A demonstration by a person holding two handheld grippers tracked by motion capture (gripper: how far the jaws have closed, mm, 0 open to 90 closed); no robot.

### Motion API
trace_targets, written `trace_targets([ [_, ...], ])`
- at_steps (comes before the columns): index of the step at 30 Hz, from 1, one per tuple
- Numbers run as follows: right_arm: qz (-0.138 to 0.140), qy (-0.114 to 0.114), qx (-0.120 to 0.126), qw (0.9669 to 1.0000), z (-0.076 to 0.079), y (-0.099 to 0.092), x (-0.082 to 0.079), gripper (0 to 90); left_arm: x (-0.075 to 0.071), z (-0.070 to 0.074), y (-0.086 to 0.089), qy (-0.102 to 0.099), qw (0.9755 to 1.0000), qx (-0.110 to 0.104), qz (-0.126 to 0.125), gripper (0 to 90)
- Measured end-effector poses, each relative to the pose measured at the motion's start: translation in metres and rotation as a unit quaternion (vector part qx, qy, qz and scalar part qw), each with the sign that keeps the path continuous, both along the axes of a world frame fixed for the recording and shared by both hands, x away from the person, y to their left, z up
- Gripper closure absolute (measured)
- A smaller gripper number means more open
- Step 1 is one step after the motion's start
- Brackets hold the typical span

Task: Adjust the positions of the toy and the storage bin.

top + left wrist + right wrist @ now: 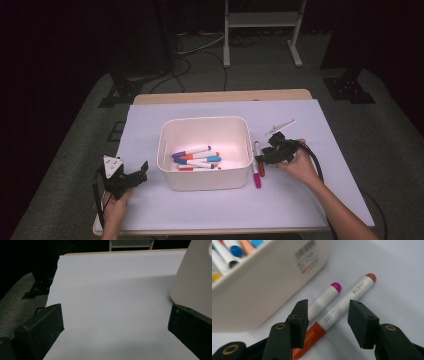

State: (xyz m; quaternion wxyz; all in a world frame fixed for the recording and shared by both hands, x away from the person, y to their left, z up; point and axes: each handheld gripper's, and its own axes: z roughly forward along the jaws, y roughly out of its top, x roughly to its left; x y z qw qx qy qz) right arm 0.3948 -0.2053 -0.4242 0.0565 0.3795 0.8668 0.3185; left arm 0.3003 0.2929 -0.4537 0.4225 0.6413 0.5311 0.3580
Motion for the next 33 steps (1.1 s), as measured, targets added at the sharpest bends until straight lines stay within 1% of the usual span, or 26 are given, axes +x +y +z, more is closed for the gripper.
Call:
trace_targets([
  [4, -0.015, -0.001, -0.004, 0.9999, -0.007, -0.001, 0.003, 49.7, 0.000, 0.000, 0.000, 0.000, 1.0000, -0.001, 0.000, 0.0],
  [5, -0.017, 0.003, -0.003, 0.9999, -0.008, -0.002, 0.003, 49.4, 0.000, 0.000, 0.000, 0.000, 1.0000, 0.000, 0.000, 0.0],
  [9, -0.025, -0.003, -0.012, 0.9996, -0.011, -0.006, 0.002, 49.9, 0.000, 0.000, 0.000, 0.000, 1.0000, 0.000, 0.000, 0.0],
  [15, -0.041, -0.015, -0.028, 0.9986, -0.011, -0.021, -0.003, 51.1, 0.000, 0.000, 0.000, 0.000, 1.0000, 0.001, 0.000, 0.0],
  [21, -0.063, -0.021, -0.050, 0.9966, -0.010, -0.040, -0.008, 53.0, 0.000, 0.000, 0.000, 0.000, 1.0000, 0.001, 0.000, 0.0],
  [23, -0.069, -0.024, -0.057, 0.9957, -0.011, -0.046, -0.009, 55.7, 0.000, 0.000, 0.000, 0.000, 1.0000, 0.000, 0.001, 0.0],
  [25, -0.077, -0.021, -0.061, 0.9950, -0.012, -0.052, -0.009, 57.1, 0.000, 0.000, 0.000, 0.000, 1.0000, 0.000, 0.001, 0.0],
  [27, -0.083, -0.020, -0.060, 0.9945, -0.013, -0.057, -0.010, 63.2, 0.000, 0.000, 0.000, 0.000, 1.0000, 0.000, 0.001, 0.0],
  [30, -0.091, -0.026, -0.071, 0.9930, -0.014, -0.063, -0.011, 70.7, 0.000, 0.000, 0.000, 0.001, 1.0000, 0.000, 0.001, 0.0],
  [31, -0.093, -0.024, -0.069, 0.9930, -0.014, -0.065, -0.012, 72.5, 0.000, 0.000, 0.000, 0.001, 1.0000, 0.000, 0.001, 0.0],
  [33, -0.096, -0.020, -0.067, 0.9930, -0.013, -0.068, -0.012, 73.2, 0.000, 0.000, 0.000, 0.001, 1.0000, 0.000, 0.001, 0.0],
])
